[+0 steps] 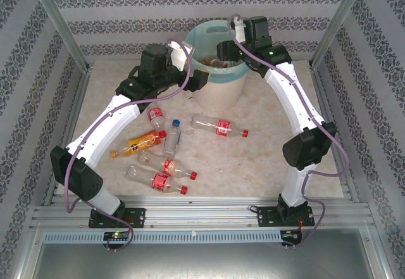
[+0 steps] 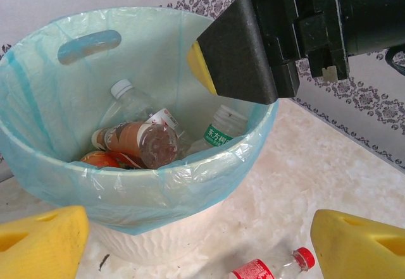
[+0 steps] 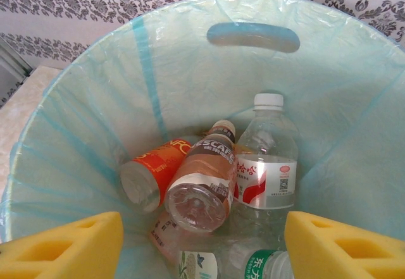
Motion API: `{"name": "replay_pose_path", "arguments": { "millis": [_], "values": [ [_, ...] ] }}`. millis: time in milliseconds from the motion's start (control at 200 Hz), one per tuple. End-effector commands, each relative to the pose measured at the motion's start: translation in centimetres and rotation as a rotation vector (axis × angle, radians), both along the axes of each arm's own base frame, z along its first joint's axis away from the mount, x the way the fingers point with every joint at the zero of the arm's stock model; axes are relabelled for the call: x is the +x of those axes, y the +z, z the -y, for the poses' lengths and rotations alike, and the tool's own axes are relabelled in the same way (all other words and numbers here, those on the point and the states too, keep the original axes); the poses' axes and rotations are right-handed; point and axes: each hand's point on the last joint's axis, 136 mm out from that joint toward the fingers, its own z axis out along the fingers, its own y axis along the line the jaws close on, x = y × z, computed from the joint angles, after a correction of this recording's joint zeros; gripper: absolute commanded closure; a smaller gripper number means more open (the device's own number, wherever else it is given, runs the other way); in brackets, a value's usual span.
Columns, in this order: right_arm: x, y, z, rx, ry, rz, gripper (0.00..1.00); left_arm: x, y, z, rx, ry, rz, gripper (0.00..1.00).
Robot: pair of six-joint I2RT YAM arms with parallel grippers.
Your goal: Put the plastic bottles in the bin
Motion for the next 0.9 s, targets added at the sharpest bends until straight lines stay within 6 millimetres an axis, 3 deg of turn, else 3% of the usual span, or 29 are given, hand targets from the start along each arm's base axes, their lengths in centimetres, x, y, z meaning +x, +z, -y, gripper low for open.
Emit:
{"name": "replay_pose_path", "arguments": {
  "millis": [0,155,225,325,510,615,839,899],
  "values": [
    [-2.1,4.2,-1.0,0.025,0.053,0.088,0.32,-0.5,1.1,-0.7,-0.023,0.014,-0.006,0.1],
    [-6.3,7.3,-1.8,0.039,0.113,0.192,0.32,-2.4,1.2,-1.0,-0.033,-0.019,-0.007,0.1],
    [-8.7,7.4,-1.7,0.063,0.132,0.224,0.32,-3.8,0.5,-0.9,-0.03,-0.068,-0.014,0.1],
    [-11.7,5.6,-0.1,0.117,0.093,0.223,0.31,-6.4,-1.2,-0.4,-0.032,-0.17,-0.03,0.09],
    [-16.2,-1.0,4.3,0.18,-0.049,0.112,0.28,-10.3,-5.0,0.8,0.012,-0.324,-0.069,0.09],
    [-18.1,-6.1,6.9,0.197,-0.147,-0.012,0.3,-11.9,-7.1,2.0,0.081,-0.385,-0.079,0.09],
    [-20.3,-16.0,10.5,0.393,-0.341,-0.229,0.32,-13.4,-10.3,5.3,0.122,-0.458,-0.147,0.1],
    [-20.2,-17.8,10.9,0.475,-0.37,-0.269,0.32,-13.7,-11.1,6.3,0.117,-0.472,-0.174,0.11]
  ]
}}
